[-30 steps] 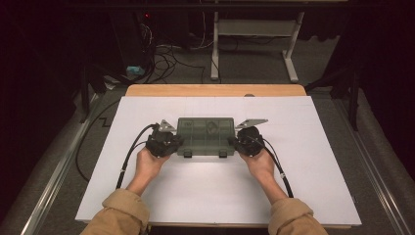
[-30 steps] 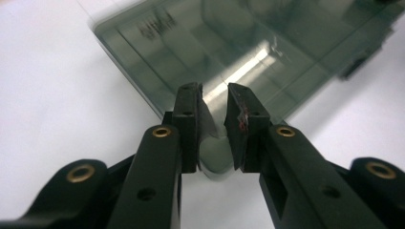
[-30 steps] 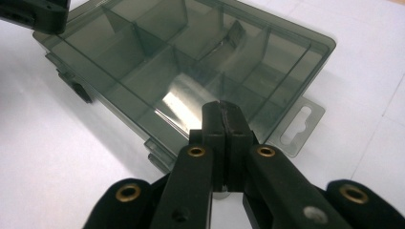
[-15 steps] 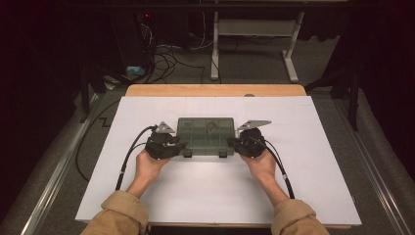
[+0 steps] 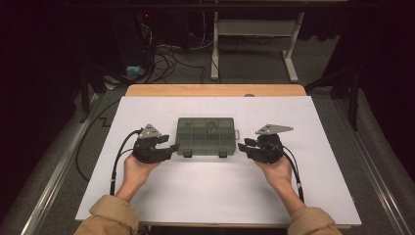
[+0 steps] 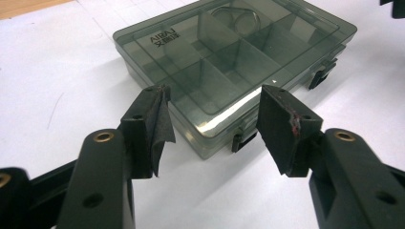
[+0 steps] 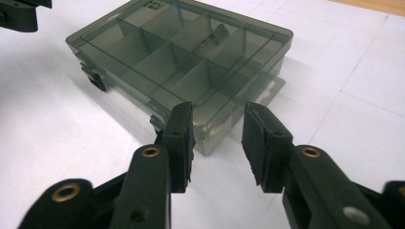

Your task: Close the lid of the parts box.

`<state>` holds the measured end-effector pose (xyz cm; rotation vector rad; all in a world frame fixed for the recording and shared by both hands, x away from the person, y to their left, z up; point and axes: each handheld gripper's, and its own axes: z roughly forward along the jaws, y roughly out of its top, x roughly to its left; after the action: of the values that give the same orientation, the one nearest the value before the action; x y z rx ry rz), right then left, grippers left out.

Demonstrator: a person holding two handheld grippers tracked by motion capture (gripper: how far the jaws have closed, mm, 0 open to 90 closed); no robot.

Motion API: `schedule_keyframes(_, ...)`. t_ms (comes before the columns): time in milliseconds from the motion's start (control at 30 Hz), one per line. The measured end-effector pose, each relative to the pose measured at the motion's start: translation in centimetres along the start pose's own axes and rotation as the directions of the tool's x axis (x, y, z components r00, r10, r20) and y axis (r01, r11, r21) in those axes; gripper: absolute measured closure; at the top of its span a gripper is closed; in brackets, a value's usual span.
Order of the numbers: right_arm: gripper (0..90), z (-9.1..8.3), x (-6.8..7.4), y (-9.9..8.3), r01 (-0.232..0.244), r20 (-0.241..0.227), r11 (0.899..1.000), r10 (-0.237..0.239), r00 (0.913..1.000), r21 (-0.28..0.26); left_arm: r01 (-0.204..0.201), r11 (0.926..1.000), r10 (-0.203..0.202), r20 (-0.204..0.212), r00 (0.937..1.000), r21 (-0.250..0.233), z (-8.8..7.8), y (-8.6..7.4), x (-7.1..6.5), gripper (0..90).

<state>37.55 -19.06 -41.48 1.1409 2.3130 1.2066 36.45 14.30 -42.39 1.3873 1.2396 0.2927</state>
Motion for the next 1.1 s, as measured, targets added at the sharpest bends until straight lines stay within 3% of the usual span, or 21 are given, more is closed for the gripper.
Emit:
schedule_keyframes(133, 55.8, -1.1, -0.3, -1.0, -0.011, 0.000, 1.000, 0.011, 0.9999, -0.012, -0.007, 1.0000, 0.007, 0.003, 1.0000, -0.002, -1.1, -0.4, 0.1, 42.5)
schedule_keyframes(433, 44.8, -4.6, -1.7, -4.2, -0.035, 0.035, 0.997, 0.037, 0.9987, -0.068, 0.012, 0.9969, -0.013, -0.011, 0.9999, -0.078, -4.2, -1.5, 1.3, 39.0)
schedule_keyframes(667, 38.7, -7.1, -3.1, -6.8, -0.054, 0.070, 0.993, 0.062, 0.9957, -0.106, 0.011, 0.9926, -0.017, -0.049, 0.9987, -0.121, -5.7, -2.6, 2.3, 36.5)
schedule_keyframes(800, 36.4, -8.3, -3.4, -8.3, -0.058, 0.085, 0.989, 0.070, 0.9939, -0.138, 0.024, 0.9882, -0.034, -0.064, 0.9974, -0.151, -6.7, -3.1, 3.1, 34.8)
schedule_keyframes(933, 34.3, -9.2, -3.6, -9.9, -0.058, 0.109, 0.985, 0.076, 0.9911, -0.160, 0.062, 0.9817, -0.076, -0.074, 0.9944, -0.180, -7.5, -3.6, 4.0, 33.8)
schedule_keyframes(1100, 32.0, -9.9, -3.8, -11.3, -0.087, 0.121, 0.978, 0.112, 0.9863, -0.191, 0.083, 0.9755, -0.105, -0.097, 0.9898, -0.203, -8.3, -4.4, 5.0, 33.1)
